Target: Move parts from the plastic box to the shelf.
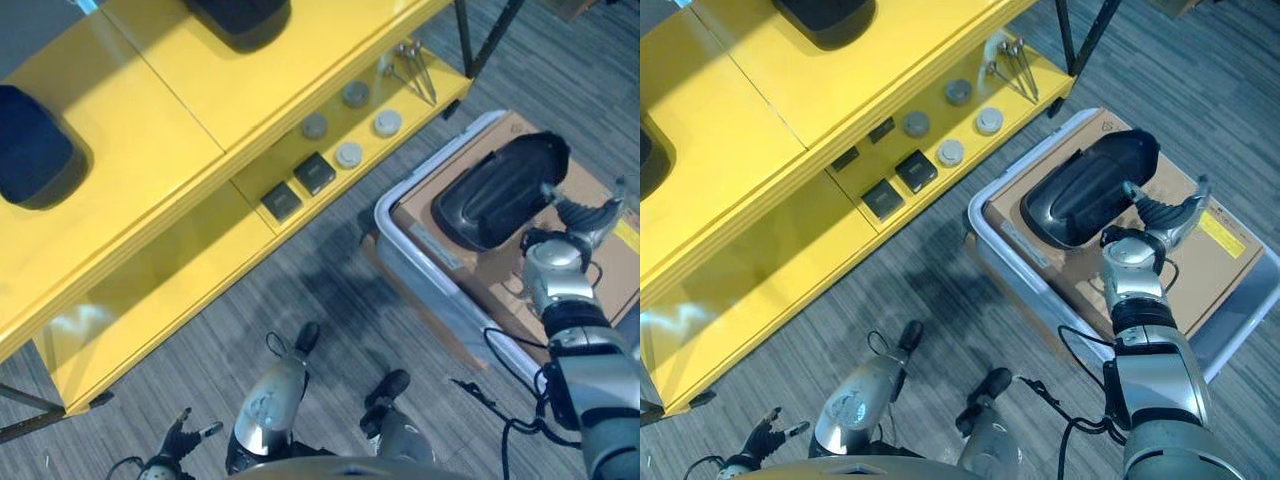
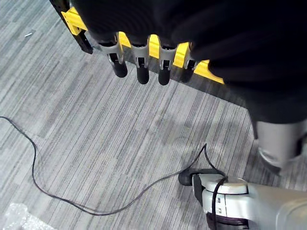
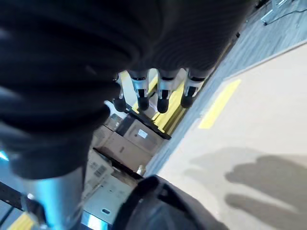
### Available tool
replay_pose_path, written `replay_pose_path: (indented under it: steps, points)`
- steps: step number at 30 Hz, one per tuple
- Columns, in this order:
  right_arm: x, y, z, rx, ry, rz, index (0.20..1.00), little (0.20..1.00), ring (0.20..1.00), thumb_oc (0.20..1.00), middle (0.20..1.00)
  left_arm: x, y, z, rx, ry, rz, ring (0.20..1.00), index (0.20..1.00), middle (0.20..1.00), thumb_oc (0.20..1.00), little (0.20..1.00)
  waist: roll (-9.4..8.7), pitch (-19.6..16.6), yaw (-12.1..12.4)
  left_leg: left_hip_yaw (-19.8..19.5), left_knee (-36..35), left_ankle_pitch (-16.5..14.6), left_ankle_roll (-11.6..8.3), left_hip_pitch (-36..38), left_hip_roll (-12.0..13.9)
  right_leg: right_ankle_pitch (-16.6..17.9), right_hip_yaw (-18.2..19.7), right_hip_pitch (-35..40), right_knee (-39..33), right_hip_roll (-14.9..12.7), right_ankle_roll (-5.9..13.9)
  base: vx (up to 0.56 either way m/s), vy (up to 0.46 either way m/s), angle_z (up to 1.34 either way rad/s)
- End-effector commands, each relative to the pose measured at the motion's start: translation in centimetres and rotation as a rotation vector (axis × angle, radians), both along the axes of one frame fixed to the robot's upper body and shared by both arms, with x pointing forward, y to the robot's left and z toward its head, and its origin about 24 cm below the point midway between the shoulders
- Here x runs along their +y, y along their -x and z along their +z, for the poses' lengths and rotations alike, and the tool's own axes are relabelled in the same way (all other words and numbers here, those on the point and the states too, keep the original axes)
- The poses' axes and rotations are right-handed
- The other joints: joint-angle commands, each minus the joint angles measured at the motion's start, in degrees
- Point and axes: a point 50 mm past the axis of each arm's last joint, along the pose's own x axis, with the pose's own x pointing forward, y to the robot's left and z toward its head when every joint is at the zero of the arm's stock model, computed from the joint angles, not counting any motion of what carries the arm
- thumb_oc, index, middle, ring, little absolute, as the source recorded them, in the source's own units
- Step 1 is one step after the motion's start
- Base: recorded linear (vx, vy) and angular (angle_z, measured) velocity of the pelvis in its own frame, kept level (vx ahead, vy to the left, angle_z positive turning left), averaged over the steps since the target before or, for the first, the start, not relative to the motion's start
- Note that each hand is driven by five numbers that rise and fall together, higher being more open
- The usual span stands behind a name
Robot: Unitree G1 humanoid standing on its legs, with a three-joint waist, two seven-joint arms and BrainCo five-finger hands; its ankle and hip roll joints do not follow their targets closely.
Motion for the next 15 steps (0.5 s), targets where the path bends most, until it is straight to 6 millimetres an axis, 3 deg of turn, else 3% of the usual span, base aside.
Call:
replay_pose_path:
  steps: [1, 5, 15]
  points:
    - [-0.4, 0.2, 0.3, 0.013, 0.031, 0.036, 1.000, 1.000, 1.000, 1.000, 1.000, 1.3, 2.1, 0.0, 0.048, -0.034, 0.016, 1.000, 1.000, 1.000, 1.000, 1.000, 0.23, -1.7, 0.8, 1.6, 1.3, 0.5, -1.69, -5.0, 3.1, -5.0, 2.8, 2.0, 4.1, -2.3, 3.63, -0.03, 0.030, -0.06]
    - [0.1, -0.2, -0.9, 0.072, 0.013, 0.058, 1.000, 1.000, 1.000, 1.000, 1.000, 1.1, 1.7, -0.1, 0.048, -0.035, 0.018, 1.000, 1.000, 1.000, 1.000, 1.000, 1.08, -0.6, 1.0, 1.5, 1.9, 0.5, -1.66, -6.1, 2.7, -4.8, 2.7, 1.0, 4.6, -2.8, 3.59, -0.02, 0.014, -0.01]
    - [0.7, -0.6, -1.5, 0.091, -0.035, 0.068, 1.000, 1.000, 1.000, 1.000, 1.000, 0.7, 1.7, -0.2, 0.053, -0.021, 0.026, 1.000, 1.000, 1.000, 1.000, 1.000, 1.81, 0.6, 0.9, 1.5, 2.3, -0.7, -1.95, -6.4, 2.4, -6.1, 3.8, -0.1, 5.8, -3.2, 4.16, 0.01, 0.002, 0.02]
